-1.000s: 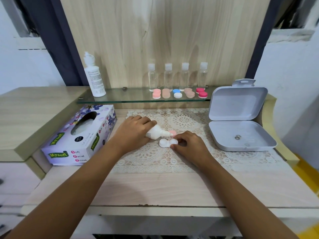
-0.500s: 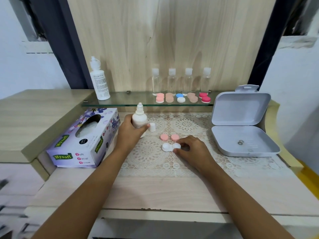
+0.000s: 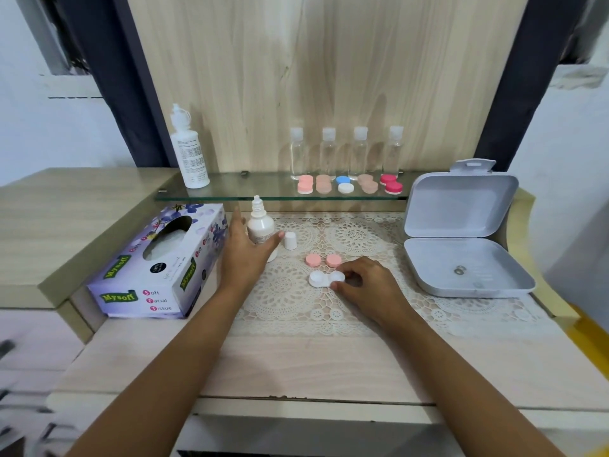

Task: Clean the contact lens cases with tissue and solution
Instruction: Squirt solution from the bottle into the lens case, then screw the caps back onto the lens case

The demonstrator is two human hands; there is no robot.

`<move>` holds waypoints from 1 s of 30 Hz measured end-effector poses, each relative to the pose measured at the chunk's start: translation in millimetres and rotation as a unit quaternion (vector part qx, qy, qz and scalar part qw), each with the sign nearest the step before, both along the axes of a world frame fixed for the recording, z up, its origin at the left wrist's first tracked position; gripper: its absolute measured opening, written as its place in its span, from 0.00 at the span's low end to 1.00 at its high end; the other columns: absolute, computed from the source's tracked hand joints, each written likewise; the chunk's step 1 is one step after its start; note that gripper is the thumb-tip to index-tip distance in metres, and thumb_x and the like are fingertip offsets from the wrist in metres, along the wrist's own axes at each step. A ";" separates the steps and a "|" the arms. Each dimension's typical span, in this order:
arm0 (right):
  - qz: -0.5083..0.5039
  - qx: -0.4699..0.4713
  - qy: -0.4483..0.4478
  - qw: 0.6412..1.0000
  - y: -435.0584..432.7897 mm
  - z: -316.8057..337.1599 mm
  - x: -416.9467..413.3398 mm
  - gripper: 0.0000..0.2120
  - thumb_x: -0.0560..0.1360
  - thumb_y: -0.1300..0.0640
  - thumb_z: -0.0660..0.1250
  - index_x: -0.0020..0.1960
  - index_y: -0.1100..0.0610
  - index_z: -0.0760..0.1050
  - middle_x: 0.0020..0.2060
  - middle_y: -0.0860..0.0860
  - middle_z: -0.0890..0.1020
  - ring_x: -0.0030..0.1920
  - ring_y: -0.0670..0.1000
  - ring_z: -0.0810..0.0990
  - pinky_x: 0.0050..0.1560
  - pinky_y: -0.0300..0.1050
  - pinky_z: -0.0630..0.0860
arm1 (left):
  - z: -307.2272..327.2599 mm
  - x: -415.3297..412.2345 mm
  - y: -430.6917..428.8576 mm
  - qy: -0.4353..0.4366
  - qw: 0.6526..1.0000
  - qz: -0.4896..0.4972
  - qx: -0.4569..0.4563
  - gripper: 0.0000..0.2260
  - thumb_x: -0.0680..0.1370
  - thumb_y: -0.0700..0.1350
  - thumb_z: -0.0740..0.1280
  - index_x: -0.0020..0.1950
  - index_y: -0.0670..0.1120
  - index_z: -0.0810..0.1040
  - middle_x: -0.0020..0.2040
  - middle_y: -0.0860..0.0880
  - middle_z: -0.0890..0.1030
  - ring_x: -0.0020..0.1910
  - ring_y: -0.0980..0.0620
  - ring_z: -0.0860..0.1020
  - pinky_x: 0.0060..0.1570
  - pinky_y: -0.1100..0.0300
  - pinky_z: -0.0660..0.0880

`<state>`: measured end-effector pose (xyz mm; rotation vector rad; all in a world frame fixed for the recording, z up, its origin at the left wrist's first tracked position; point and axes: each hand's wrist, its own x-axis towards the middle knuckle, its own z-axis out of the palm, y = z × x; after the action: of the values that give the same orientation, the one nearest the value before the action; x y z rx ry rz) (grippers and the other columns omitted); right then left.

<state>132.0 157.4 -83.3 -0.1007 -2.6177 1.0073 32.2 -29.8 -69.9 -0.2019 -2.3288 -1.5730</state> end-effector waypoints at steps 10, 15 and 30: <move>-0.002 0.004 0.012 1.000 -0.7 -1.3 1.5 0.11 0.70 0.53 0.69 0.52 0.52 0.79 0.48 0.46 0.78 0.52 0.47 0.74 0.53 0.45 0.71 | 13.5 35.0 25.0 0.264 0.948 -0.081 -0.159 0.10 0.77 0.38 0.64 0.57 0.43 0.78 0.49 0.48 0.74 0.46 0.52 0.74 0.49 0.60 0.71; -0.002 0.013 0.012 1.000 -1.0 -1.4 1.8 0.11 0.70 0.54 0.69 0.52 0.53 0.79 0.47 0.47 0.78 0.52 0.48 0.74 0.54 0.45 0.71 | 10.8 21.0 31.2 0.040 0.932 -0.202 -0.298 0.17 0.79 0.38 0.59 0.67 0.47 0.72 0.63 0.47 0.73 0.58 0.52 0.73 0.57 0.63 0.68; 0.005 0.015 0.004 1.000 0.5 -1.6 0.9 0.12 0.71 0.53 0.69 0.53 0.53 0.79 0.51 0.50 0.79 0.54 0.50 0.74 0.56 0.47 0.70 | 24.2 4.2 30.8 -0.022 0.906 -0.228 -0.356 0.12 0.75 0.44 0.67 0.58 0.45 0.77 0.54 0.48 0.76 0.47 0.55 0.73 0.44 0.66 0.67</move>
<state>132.9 158.0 -84.9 -0.0760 -2.6273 0.9708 36.4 1.0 -45.7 -0.9428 -2.9399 -0.7876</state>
